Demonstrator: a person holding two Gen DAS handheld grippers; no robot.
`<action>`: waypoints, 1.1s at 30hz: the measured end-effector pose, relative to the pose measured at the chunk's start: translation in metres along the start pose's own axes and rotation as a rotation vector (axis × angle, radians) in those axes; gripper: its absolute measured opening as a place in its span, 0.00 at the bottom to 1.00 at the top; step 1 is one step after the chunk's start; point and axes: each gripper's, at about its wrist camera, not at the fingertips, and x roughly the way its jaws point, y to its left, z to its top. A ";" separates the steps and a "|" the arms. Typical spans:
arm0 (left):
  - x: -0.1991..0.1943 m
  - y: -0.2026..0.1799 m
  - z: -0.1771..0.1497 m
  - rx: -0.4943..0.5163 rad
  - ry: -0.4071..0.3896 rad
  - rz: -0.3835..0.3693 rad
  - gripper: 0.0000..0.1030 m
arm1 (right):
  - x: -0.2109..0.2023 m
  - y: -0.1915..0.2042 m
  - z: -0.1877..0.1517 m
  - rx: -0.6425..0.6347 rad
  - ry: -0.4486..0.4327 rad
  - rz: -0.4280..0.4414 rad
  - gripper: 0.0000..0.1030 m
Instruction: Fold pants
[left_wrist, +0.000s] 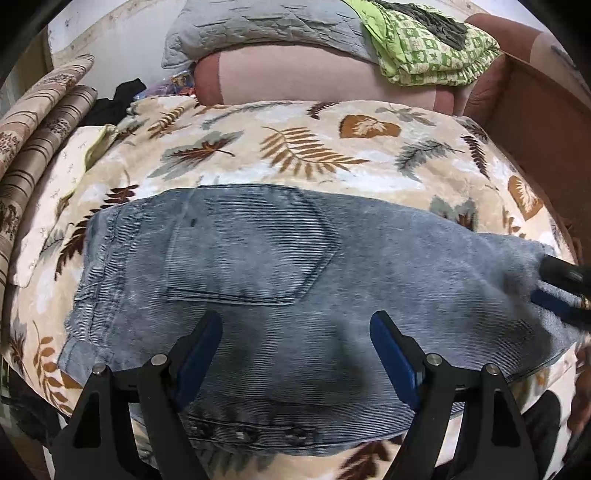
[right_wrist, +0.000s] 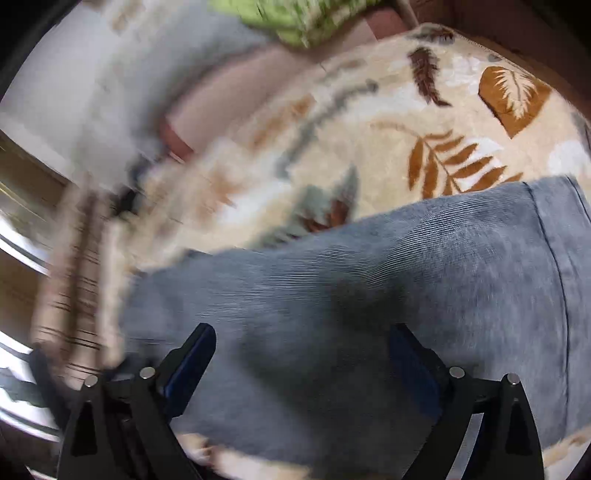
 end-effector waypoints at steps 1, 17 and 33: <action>0.000 -0.005 0.001 0.002 0.009 -0.021 0.80 | -0.019 -0.017 -0.011 0.079 -0.046 0.035 0.93; 0.051 -0.175 0.007 0.210 0.190 -0.190 0.82 | -0.106 -0.174 -0.052 0.530 -0.271 0.113 0.85; 0.027 -0.182 -0.005 0.328 0.089 -0.080 0.90 | -0.100 -0.173 -0.046 0.520 -0.236 0.038 0.76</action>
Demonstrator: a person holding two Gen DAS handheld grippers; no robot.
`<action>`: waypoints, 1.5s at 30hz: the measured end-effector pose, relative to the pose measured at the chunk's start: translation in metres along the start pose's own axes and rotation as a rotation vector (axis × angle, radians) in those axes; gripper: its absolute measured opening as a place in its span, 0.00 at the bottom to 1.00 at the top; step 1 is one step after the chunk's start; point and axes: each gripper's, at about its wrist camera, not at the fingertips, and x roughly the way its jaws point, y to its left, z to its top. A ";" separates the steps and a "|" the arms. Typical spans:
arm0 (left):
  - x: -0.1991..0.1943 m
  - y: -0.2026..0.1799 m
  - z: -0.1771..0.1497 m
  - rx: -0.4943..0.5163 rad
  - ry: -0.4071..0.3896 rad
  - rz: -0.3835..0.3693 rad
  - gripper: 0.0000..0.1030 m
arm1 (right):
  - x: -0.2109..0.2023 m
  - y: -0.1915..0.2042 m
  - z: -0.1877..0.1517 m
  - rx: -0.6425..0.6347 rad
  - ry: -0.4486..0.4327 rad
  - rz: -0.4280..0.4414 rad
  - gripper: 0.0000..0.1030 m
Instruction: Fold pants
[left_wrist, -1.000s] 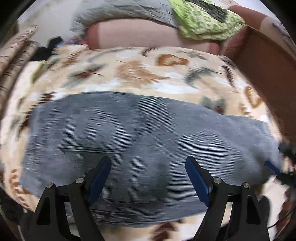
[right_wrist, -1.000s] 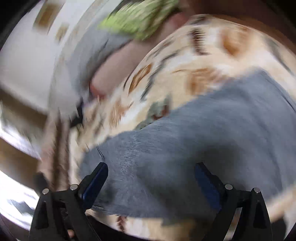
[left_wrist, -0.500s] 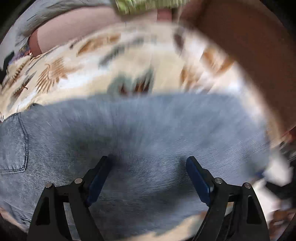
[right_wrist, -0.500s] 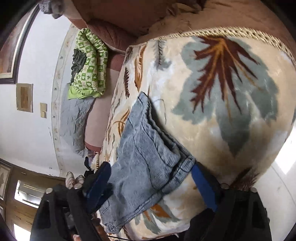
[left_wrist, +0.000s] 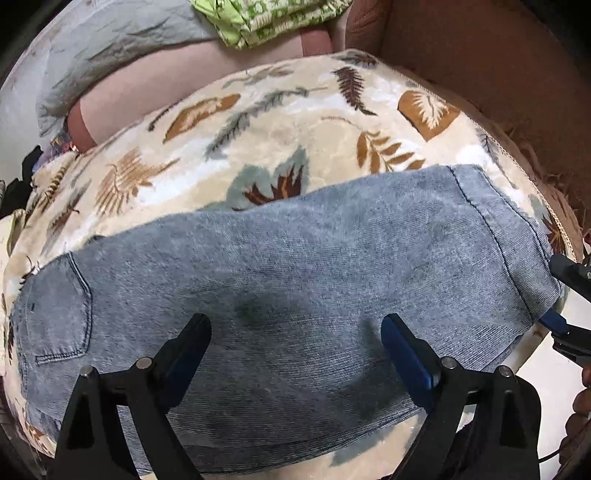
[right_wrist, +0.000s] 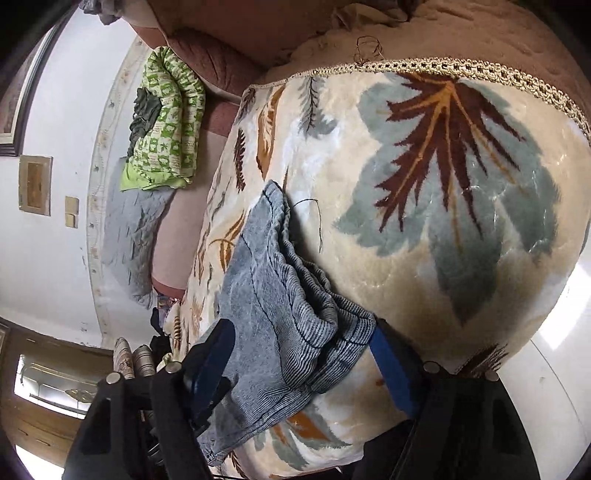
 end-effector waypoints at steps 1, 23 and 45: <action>0.002 0.001 0.000 0.000 0.005 0.008 0.90 | 0.001 0.001 0.000 0.000 0.000 -0.006 0.76; 0.023 0.013 -0.012 -0.027 0.044 -0.009 0.93 | 0.013 0.019 0.008 -0.074 0.048 -0.141 0.71; -0.053 0.220 -0.103 -0.547 -0.152 0.033 0.94 | 0.108 0.262 -0.185 -0.972 0.255 0.019 0.28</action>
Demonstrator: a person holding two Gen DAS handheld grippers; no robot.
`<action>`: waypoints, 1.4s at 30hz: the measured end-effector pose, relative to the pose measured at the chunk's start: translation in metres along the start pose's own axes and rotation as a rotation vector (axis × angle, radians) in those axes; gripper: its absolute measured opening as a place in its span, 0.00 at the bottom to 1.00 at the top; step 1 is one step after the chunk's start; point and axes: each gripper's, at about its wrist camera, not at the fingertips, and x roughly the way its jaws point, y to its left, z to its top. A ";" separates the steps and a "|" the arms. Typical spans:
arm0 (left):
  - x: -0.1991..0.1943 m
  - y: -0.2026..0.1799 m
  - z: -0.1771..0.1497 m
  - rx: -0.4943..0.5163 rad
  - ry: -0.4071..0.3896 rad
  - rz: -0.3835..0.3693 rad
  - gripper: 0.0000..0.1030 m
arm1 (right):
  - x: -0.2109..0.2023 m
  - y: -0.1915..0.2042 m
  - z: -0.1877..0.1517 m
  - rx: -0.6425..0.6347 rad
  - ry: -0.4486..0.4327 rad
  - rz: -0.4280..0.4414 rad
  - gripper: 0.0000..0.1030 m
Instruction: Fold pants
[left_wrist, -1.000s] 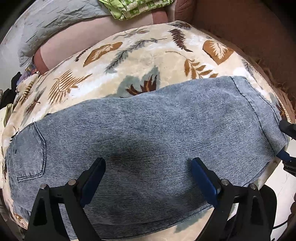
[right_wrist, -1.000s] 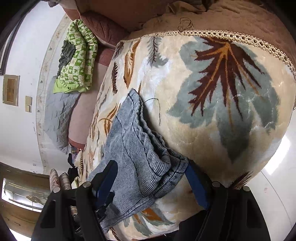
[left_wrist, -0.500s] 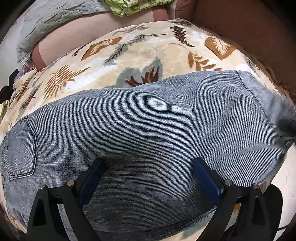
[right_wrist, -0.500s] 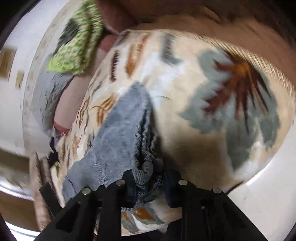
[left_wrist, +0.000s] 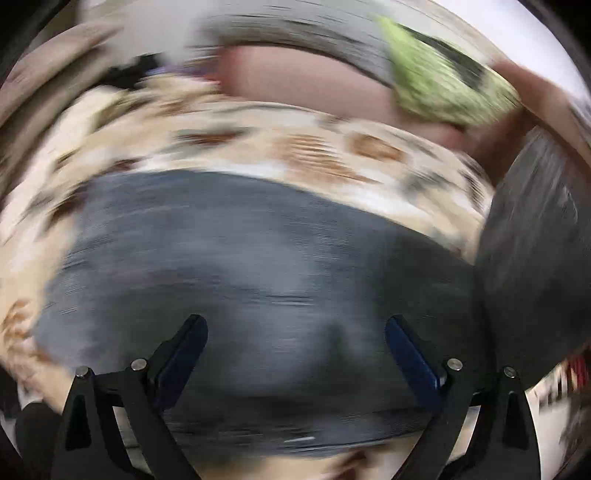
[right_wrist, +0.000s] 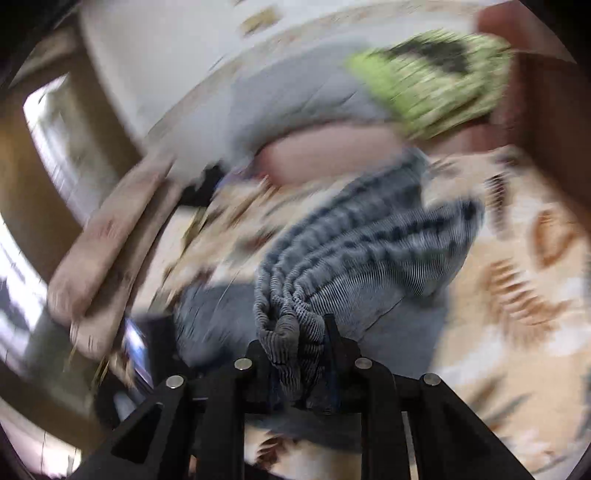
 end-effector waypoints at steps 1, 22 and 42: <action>-0.002 0.012 0.000 -0.028 0.000 0.018 0.94 | 0.025 0.002 -0.011 -0.011 0.069 0.016 0.42; 0.047 -0.094 -0.029 0.377 0.145 0.085 0.98 | -0.005 -0.128 -0.014 0.476 -0.010 0.221 0.85; 0.053 -0.090 -0.031 0.365 0.140 0.063 0.99 | 0.033 -0.137 -0.074 0.564 0.131 0.217 0.86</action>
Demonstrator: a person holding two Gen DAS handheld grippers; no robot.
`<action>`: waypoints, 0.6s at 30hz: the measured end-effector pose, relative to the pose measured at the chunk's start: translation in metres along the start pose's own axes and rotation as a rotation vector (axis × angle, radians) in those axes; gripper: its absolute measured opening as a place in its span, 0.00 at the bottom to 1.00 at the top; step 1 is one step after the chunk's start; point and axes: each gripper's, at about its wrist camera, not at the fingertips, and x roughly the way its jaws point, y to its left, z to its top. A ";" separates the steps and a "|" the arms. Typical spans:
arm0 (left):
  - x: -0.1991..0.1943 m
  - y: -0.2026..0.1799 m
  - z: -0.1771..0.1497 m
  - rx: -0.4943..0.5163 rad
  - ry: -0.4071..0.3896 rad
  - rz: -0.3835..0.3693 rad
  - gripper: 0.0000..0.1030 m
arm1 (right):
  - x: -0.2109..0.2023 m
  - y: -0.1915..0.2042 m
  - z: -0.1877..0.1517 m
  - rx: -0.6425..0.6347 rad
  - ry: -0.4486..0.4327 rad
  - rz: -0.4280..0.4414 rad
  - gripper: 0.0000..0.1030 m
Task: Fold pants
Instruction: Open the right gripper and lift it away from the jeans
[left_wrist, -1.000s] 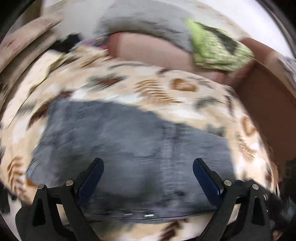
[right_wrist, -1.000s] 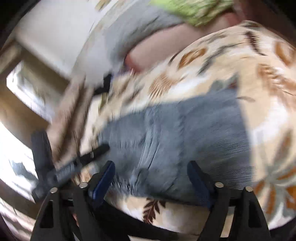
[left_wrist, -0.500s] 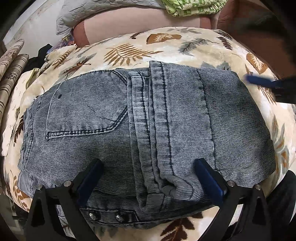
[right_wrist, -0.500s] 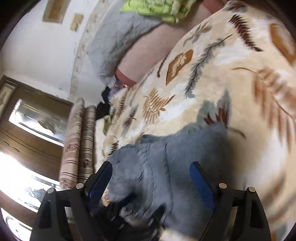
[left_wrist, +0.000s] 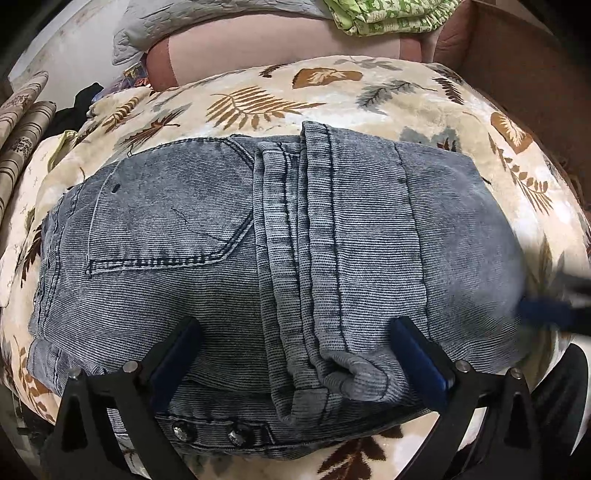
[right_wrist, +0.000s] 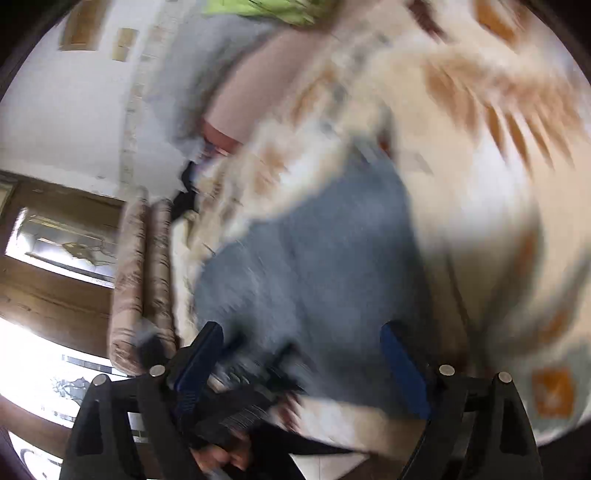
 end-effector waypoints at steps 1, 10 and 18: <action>0.000 0.000 0.000 0.002 -0.002 0.002 0.99 | -0.004 -0.002 -0.002 -0.001 -0.035 0.022 0.86; -0.001 0.000 0.000 -0.001 0.001 -0.004 0.99 | -0.002 0.006 -0.015 -0.036 0.009 -0.058 0.86; -0.002 0.001 0.000 -0.002 -0.009 -0.011 0.99 | -0.020 0.053 0.044 -0.098 -0.067 -0.059 0.86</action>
